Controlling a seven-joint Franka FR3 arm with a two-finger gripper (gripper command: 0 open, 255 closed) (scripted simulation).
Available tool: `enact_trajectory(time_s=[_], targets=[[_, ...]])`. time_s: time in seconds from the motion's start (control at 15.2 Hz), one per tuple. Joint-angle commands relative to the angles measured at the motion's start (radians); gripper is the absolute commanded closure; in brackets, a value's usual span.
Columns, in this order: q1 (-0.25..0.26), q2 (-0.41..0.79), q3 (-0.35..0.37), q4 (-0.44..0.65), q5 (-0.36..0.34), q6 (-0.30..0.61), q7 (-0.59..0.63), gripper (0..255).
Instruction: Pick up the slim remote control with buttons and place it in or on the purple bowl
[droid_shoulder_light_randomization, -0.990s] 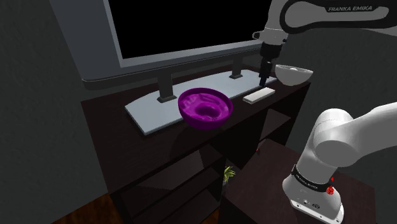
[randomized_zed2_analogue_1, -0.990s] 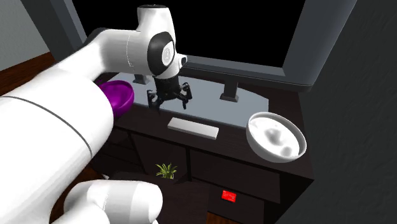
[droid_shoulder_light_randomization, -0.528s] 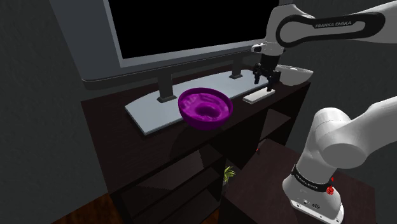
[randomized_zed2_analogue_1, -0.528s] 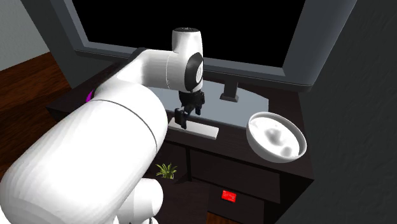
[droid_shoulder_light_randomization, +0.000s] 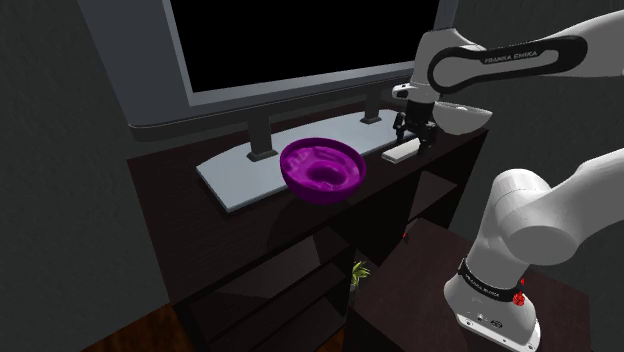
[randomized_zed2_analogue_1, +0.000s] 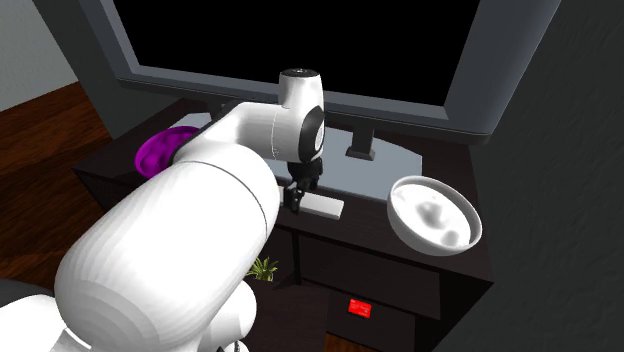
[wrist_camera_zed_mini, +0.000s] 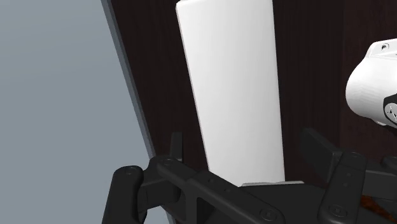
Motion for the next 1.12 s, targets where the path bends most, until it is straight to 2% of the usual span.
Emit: enact_trajectory(time_s=[0.0,0.46,0.53,1.06], targets=[[-0.001,0.001,-0.004,-0.007,-0.003,0.009,0.000,0],[-0.001,0.001,-0.004,-0.007,-0.003,0.008,0.000,0],[-0.001,0.001,-0.004,-0.007,-0.003,0.008,0.000,255],[-0.001,0.001,-0.004,-0.007,-0.003,0.008,0.000,255]])
